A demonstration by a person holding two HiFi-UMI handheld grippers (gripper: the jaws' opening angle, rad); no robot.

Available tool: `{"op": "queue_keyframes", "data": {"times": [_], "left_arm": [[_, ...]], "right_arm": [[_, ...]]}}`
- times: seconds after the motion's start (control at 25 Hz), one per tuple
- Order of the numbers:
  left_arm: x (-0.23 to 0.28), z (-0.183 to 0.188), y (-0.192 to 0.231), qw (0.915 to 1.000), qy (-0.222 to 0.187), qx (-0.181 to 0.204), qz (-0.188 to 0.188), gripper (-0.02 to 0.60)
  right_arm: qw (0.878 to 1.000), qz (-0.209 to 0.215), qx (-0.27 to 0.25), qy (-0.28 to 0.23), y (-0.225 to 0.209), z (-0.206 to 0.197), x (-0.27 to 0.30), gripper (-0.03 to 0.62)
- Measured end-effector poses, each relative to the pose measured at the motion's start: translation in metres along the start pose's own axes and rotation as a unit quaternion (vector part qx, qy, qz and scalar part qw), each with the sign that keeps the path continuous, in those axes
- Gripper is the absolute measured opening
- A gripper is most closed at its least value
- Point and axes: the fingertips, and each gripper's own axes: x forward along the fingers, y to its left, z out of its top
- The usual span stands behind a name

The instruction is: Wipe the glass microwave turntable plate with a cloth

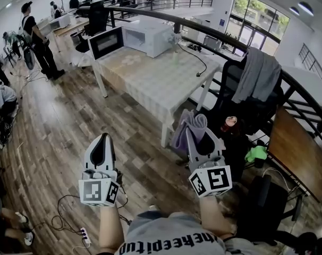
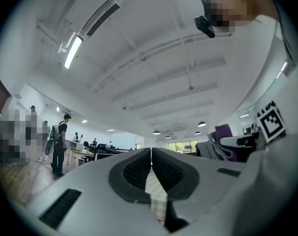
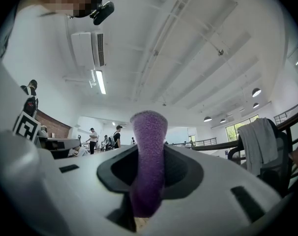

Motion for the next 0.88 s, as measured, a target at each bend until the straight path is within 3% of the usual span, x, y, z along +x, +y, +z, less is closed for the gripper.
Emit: {"op": "queue_keyframes", "data": {"times": [0.32, 0.88], "left_arm": [[0.014, -0.011, 0.034, 0.9999, 0.003, -0.011, -0.008, 0.011], [0.096, -0.037, 0.082, 0.9999, 0.002, -0.003, 0.011, 0.011]], "right_arm": [[1.000, 0.004, -0.002, 0.011, 0.024, -0.014, 0.029, 0.110], [1.000, 0.021, 0.004, 0.010, 0.004, -0.044, 0.134, 0.110]]}}
